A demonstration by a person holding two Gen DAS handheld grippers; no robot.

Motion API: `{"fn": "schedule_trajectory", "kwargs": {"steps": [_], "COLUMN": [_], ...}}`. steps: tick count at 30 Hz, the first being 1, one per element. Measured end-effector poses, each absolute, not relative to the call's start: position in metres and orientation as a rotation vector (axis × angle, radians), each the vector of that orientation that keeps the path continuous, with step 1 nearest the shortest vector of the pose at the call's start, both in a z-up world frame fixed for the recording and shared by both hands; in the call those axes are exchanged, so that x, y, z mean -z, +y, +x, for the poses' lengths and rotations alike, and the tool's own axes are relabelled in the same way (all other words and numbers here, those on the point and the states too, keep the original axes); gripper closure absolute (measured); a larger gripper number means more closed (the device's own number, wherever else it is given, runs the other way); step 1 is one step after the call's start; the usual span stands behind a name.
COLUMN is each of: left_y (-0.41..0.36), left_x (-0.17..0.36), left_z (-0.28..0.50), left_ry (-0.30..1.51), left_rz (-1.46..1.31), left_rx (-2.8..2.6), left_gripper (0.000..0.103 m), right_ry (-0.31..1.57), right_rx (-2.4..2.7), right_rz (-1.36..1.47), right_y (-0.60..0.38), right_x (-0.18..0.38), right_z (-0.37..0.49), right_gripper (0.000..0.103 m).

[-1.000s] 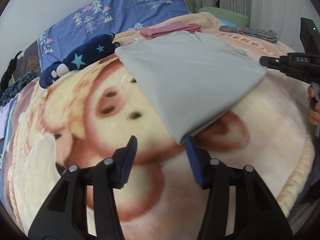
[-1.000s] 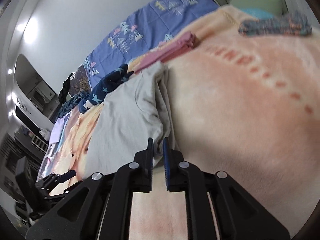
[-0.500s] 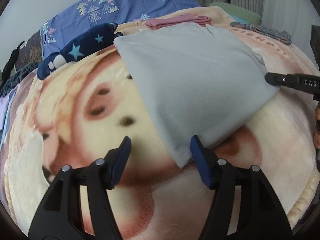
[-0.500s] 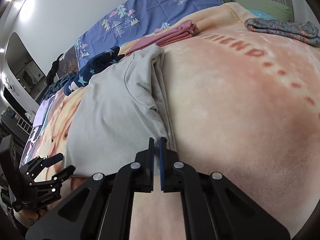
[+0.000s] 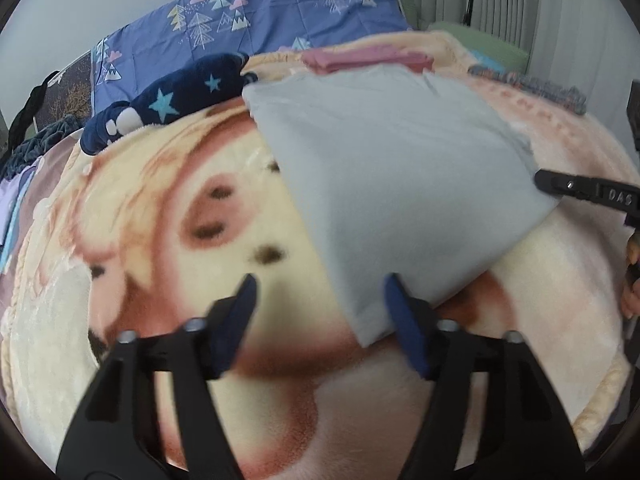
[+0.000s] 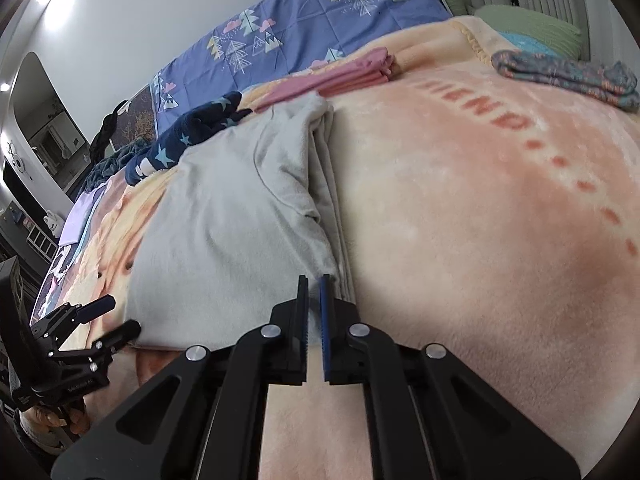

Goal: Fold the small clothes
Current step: 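Release the shirt with the right tool and press the fold flat with the left tool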

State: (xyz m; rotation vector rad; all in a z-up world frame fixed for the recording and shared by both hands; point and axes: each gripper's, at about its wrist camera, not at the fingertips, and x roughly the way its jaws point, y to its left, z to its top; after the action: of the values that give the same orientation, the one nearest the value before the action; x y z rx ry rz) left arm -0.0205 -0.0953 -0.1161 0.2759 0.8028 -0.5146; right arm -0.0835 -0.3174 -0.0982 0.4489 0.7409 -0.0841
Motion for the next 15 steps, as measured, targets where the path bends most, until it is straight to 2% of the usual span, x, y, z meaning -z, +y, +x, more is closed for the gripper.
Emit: {"fn": "schedule_trajectory", "kwargs": {"steps": [5,8,10,12,15], "left_y": [-0.098,-0.111,-0.115,-0.11,-0.098], "left_x": [0.1,0.117,0.132,0.135,0.138], "left_z": [-0.005,0.006,0.011,0.013,0.024], "left_ry": [0.777,0.832,0.851,0.835,0.881], "left_rz": [0.185,0.193,0.206,0.206,0.13], "left_rx": [0.545,0.558,0.536,0.503,0.531], "left_gripper": [0.074,0.073,0.062,0.033,0.024], "right_ry": [0.647,0.633,0.681,0.724,0.709], "right_rx": [0.048,0.005,0.022,0.048,0.051], "right_rz": [0.37,0.353,0.338,0.328,0.319], "right_y": [-0.314,-0.312,-0.311,-0.311,-0.31], "right_x": [0.06,0.056,0.069,0.084,0.094], "right_z": [-0.071,-0.053,-0.041,-0.036,-0.043], "right_gripper": [0.097,0.097,0.097,0.097,0.097]}}
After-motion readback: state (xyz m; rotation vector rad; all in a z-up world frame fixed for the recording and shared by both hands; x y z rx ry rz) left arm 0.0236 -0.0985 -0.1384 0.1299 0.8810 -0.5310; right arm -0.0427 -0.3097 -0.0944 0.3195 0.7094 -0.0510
